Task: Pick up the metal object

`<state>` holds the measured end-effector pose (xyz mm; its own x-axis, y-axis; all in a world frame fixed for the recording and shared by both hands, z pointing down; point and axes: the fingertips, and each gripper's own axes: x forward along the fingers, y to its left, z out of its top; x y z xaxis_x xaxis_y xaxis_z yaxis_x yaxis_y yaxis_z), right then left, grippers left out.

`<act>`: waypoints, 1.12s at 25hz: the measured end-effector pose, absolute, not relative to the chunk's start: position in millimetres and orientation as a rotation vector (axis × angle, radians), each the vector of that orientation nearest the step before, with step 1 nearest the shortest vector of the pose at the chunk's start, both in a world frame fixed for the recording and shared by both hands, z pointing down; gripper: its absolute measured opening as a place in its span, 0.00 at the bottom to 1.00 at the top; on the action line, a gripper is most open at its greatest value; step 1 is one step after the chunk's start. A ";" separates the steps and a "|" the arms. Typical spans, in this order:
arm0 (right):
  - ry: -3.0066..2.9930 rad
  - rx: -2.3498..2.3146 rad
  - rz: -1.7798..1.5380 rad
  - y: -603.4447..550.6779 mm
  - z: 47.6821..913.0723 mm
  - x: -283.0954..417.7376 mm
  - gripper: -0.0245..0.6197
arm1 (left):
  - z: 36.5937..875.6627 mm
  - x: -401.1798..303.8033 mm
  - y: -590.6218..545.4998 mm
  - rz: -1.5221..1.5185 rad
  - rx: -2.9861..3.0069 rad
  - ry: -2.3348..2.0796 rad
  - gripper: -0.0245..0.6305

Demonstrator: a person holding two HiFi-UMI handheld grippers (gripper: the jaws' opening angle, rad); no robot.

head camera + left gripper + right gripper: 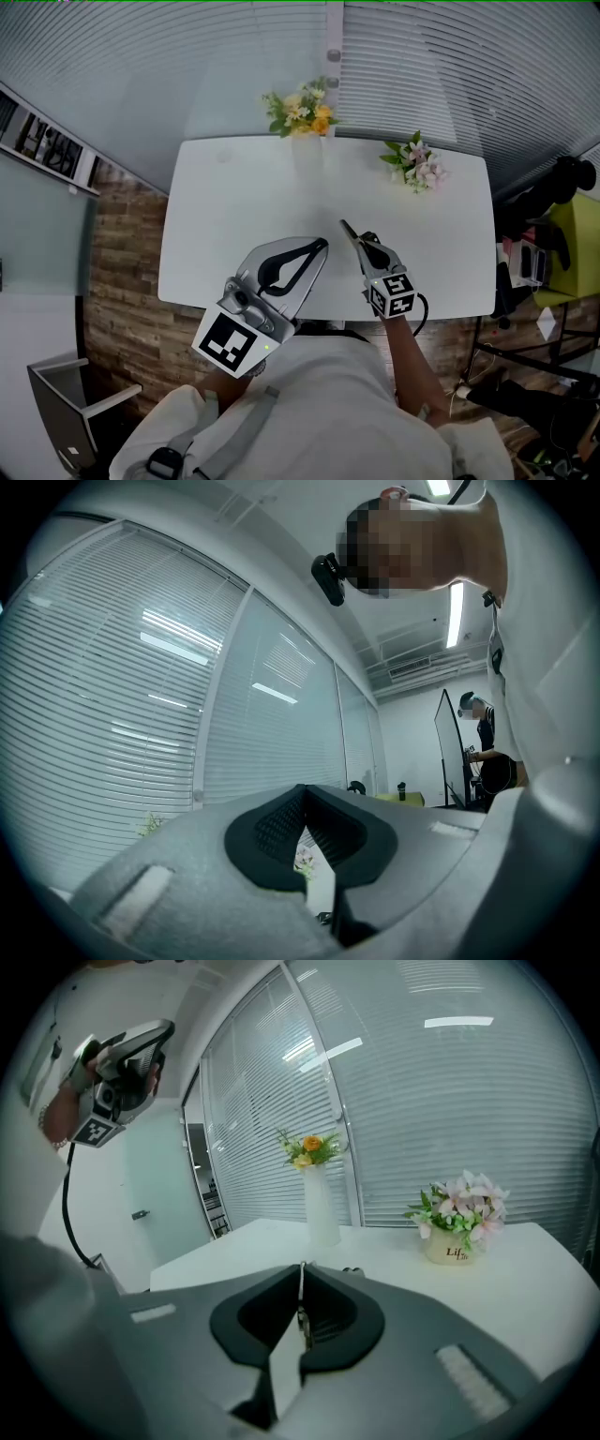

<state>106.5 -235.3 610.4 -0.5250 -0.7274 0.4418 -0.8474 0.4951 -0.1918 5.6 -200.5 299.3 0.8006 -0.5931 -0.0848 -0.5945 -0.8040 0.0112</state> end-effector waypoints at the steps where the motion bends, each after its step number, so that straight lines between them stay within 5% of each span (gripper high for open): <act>1: -2.443 1.330 0.554 -235.8 606.3 106.9 0.05 | 298.8 5.1 -200.5 0.133 -2.965 0.979 0.04; 28: -2.518 1.450 0.268 -230.5 437.0 123.0 0.05 | 296.8 -6.4 -200.0 0.125 -2.947 1.019 0.04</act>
<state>123.0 -230.5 437.0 -0.4876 -0.8264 0.2815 -0.8671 0.4959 -0.0462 -6.4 -200.0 296.8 0.7835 -0.6159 -0.0826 -0.6176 -0.7865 0.0065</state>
